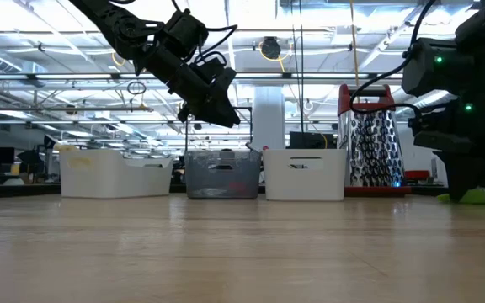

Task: Pick & Place Kitchen Items
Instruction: Put the green spatula into the black bin

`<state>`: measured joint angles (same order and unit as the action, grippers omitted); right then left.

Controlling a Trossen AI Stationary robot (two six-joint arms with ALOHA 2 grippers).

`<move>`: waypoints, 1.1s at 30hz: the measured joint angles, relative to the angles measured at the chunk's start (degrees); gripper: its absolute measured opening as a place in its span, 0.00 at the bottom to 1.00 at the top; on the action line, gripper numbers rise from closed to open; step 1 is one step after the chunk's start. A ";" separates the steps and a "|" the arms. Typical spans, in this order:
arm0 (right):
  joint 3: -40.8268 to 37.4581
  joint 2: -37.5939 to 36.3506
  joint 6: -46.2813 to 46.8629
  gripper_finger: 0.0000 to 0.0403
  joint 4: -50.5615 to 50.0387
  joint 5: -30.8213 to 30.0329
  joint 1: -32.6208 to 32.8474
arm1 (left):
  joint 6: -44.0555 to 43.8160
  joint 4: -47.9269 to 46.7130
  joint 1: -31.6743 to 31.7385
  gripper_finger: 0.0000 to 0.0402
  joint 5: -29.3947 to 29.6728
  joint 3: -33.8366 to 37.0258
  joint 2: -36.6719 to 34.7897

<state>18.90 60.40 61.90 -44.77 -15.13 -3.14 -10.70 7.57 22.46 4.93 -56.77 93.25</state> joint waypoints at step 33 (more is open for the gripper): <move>11.69 -6.29 -37.05 0.01 43.61 -4.36 0.20 | 5.70 0.46 -5.19 0.30 0.00 0.00 0.04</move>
<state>30.59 54.10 24.85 -1.16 -19.49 -2.94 -5.00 8.03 17.27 4.93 -56.77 93.30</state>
